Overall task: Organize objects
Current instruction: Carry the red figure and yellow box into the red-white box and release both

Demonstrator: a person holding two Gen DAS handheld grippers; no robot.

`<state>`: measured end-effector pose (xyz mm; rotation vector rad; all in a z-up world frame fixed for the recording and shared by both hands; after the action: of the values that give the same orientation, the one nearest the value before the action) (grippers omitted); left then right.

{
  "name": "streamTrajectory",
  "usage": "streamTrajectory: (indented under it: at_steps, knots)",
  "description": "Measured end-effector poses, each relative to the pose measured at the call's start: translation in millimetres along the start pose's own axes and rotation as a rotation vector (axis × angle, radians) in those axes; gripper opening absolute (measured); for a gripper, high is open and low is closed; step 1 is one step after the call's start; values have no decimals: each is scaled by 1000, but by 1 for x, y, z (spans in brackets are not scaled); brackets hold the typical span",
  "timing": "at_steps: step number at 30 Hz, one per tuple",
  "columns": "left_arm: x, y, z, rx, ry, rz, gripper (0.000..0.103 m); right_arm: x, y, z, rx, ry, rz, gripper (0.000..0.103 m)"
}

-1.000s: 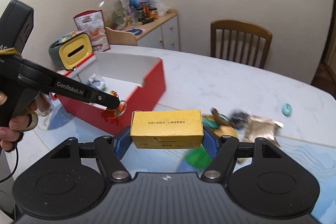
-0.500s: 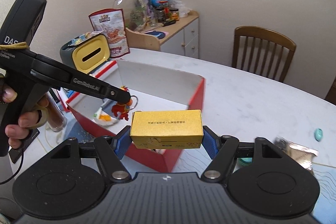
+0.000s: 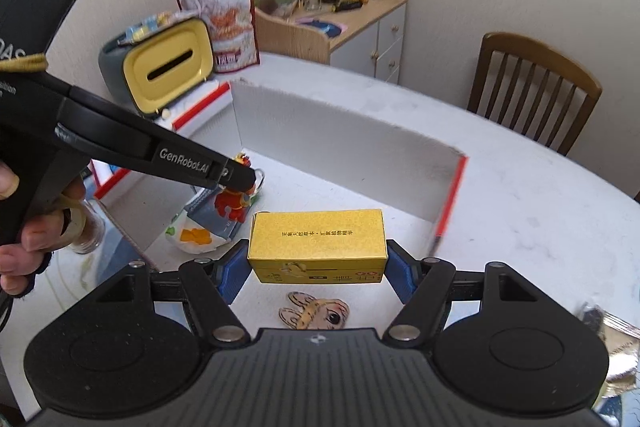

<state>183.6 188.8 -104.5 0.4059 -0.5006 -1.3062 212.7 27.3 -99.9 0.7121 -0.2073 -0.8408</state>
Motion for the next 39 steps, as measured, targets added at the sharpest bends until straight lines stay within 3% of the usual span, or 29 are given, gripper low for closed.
streamTrajectory:
  at_steps: [12, 24, 31, 39]
  knots:
    - [-17, 3, -49, -88, 24, -15, 10, -9, 6, -77, -174, -20, 31, 70]
    - [-21, 1, -71, -151, 17, -45, 10, -16, 5, -107, -313, -29, 66, 70]
    - [-24, -2, -77, -182, 16, -33, 13, -14, 4, -109, -346, -42, 53, 71]
    - [-20, -6, -71, -177, 22, -46, 21, -13, 6, -96, -309, -43, 51, 71]
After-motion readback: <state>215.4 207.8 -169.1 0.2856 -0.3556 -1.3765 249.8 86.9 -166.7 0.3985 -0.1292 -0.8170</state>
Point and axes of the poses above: each gripper's, at about its wrist camera, not at the fingertips, and z roughly against the way its jaws point, x to its right, y to its top, the point moved 3 cm from there along -z, roughly the way its jaws point, and after that the axes turned 5 degrees about -z, right-handed, at the moved point
